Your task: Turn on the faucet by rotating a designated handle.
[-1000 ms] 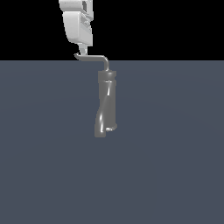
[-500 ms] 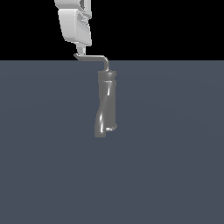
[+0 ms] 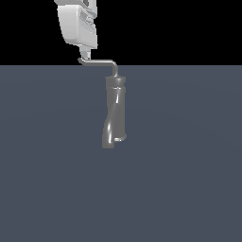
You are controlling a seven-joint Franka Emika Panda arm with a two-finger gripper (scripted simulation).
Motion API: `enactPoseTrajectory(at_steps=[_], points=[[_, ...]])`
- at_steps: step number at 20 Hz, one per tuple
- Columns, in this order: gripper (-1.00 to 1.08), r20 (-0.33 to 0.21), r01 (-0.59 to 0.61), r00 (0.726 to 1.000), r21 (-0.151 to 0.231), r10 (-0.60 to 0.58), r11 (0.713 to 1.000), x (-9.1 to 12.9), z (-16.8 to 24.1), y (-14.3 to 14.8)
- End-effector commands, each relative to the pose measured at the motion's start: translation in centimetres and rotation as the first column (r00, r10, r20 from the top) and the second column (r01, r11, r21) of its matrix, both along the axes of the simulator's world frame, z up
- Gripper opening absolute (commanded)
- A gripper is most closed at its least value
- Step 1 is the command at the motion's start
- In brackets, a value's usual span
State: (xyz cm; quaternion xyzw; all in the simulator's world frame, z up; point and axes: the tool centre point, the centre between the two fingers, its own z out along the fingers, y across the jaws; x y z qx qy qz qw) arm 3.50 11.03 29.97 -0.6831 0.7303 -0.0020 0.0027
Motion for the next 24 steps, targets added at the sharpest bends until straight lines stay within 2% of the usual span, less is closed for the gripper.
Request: enactPoseTrajectory(at_steps=[1,8,9,24], points=[[-1.0,-0.007,-0.005,1.0,-0.001,0.005,1.0,-1.1,0.0,0.4],[-1.0,-0.007,-0.005,1.0,-0.001,0.005,1.0,-2.9,0.0,0.6],[-1.0,-0.001,-0.001,1.0,-0.001,0.001,1.0,-2.4,0.0,0.4],[-1.0,-0.005,-0.003,1.0,-0.001,0.003,1.0,-6.6,0.0,-2.5]])
